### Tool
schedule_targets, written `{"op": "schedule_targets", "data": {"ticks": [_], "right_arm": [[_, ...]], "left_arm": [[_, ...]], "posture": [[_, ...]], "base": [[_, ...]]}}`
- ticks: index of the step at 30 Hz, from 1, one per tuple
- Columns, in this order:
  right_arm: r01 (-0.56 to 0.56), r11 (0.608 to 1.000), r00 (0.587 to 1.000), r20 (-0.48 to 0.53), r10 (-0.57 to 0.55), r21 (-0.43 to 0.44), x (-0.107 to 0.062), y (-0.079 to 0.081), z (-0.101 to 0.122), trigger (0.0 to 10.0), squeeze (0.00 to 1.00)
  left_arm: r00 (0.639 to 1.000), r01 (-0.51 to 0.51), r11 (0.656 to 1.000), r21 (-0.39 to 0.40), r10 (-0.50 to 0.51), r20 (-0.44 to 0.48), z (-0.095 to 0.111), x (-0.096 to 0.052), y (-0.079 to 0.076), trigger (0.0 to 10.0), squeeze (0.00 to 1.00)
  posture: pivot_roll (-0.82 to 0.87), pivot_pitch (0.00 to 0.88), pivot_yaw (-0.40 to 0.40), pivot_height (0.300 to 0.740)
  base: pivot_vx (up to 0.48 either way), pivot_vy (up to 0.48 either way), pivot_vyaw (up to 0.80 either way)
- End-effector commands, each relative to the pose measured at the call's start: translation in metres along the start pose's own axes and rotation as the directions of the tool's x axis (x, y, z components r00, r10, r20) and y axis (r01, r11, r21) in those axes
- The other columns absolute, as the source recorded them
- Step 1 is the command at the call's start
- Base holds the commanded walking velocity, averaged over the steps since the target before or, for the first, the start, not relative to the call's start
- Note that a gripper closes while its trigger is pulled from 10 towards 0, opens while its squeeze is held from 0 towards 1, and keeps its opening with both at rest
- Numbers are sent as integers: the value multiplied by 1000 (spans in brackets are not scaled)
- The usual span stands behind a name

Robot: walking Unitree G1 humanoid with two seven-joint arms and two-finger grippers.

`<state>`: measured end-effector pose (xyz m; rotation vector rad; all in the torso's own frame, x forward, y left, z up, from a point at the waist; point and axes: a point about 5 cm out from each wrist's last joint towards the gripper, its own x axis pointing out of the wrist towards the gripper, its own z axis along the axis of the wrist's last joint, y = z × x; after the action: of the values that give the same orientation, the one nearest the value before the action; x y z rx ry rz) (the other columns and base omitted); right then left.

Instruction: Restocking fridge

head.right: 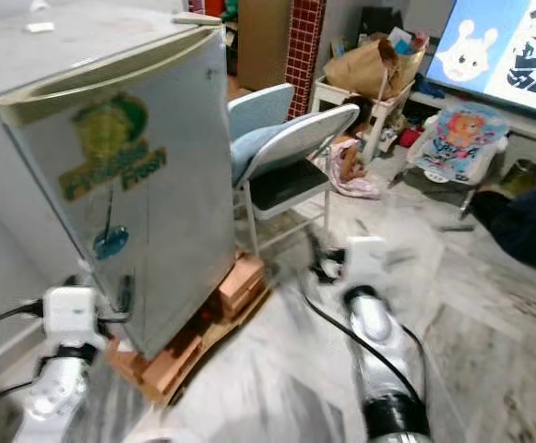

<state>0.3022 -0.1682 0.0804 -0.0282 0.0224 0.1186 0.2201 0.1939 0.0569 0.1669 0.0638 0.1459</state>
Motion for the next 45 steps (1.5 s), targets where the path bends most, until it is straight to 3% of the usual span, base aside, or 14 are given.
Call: {"op": "schedule_targets", "data": {"ticks": [1, 7, 24, 28, 45], "right_arm": [[29, 999, 999, -22, -29, -18, -3, -13, -4, 10000, 0], [44, 999, 999, -26, -44, -14, -6, -14, -6, 10000, 0], [60, 998, 998, -33, -61, -8, -9, -15, -9, 10000, 0], [58, 998, 998, -33, -58, -9, -9, -14, -8, 10000, 0], [62, 998, 998, -31, -62, -9, -9, -15, -7, 10000, 0]], "left_arm": [[1000, 25, 1000, -5, -25, 14, 3, -2, -10, 10000, 0], [998, 66, 998, -11, -66, -2, 1, -6, -17, 10000, 0], [997, 81, 997, -8, -81, 4, 3, -2, -16, 10000, 0], [997, 79, 997, -8, -79, 5, 3, -2, -16, 10000, 0], [996, 86, 996, -8, -86, 20, 6, 0, -15, 10000, 0]], "posture": [[11, 12, -43, 740], [-3, 16, -22, 740], [-7, 24, -6, 740], [-6, 23, -6, 740], [-11, 25, -3, 740]], "base": [[0, 0, 0], [0, 0, 0], [0, 480, -148], [0, 0, 0], [0, 0, -793]]}}
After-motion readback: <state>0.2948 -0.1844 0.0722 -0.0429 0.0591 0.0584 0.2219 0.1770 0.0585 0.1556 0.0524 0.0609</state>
